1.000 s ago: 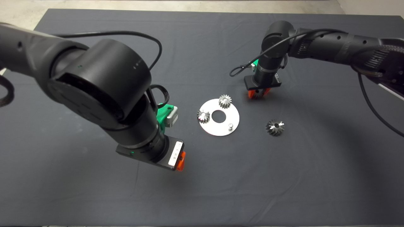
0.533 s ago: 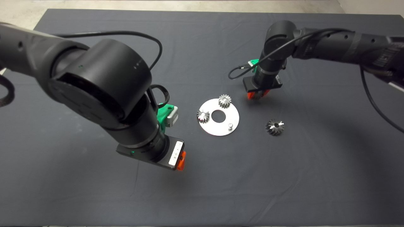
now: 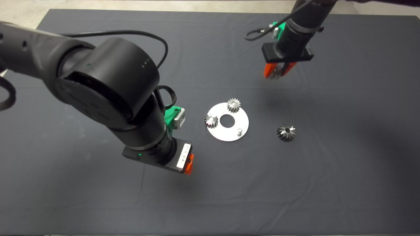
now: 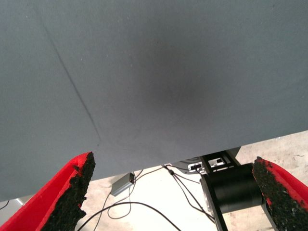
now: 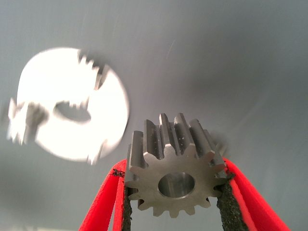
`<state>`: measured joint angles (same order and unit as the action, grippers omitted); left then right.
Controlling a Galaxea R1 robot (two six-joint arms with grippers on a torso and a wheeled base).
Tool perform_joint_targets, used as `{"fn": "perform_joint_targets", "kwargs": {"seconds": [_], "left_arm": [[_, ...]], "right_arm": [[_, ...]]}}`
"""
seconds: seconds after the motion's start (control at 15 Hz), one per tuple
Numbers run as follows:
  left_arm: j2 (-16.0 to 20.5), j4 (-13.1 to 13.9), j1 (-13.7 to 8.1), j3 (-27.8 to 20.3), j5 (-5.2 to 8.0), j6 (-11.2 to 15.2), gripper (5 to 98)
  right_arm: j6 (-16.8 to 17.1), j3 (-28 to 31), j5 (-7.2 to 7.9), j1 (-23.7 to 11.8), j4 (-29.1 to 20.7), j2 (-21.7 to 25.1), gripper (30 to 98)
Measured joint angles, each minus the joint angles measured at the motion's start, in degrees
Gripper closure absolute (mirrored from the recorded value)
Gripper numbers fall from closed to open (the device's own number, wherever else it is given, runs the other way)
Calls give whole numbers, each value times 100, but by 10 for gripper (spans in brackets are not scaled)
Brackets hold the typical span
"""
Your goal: Remove an incorrectly installed larger gear and replace it with the correct smaller gear
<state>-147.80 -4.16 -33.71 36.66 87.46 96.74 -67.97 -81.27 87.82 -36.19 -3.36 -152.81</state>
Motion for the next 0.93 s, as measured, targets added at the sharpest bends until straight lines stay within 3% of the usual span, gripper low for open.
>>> {"fn": "perform_joint_targets", "kwargs": {"seconds": [0.2, 0.4, 0.73, 0.93], "left_arm": [[3, 2, 0, 9, 0, -22, 197], [3, 0, 0, 28, 0, -39, 197], [33, -9, -2, 61, 0, -109, 197], [44, -47, 0, 129, -2, -176, 197]], "right_arm": [[41, 263, -12, -77, -551, -31, 919], [-11, 390, -11, -96, -566, -221, 918], [-528, 617, 2, -82, -550, -663, 919], [-667, 661, -39, 0, -523, -962, 919]]}}
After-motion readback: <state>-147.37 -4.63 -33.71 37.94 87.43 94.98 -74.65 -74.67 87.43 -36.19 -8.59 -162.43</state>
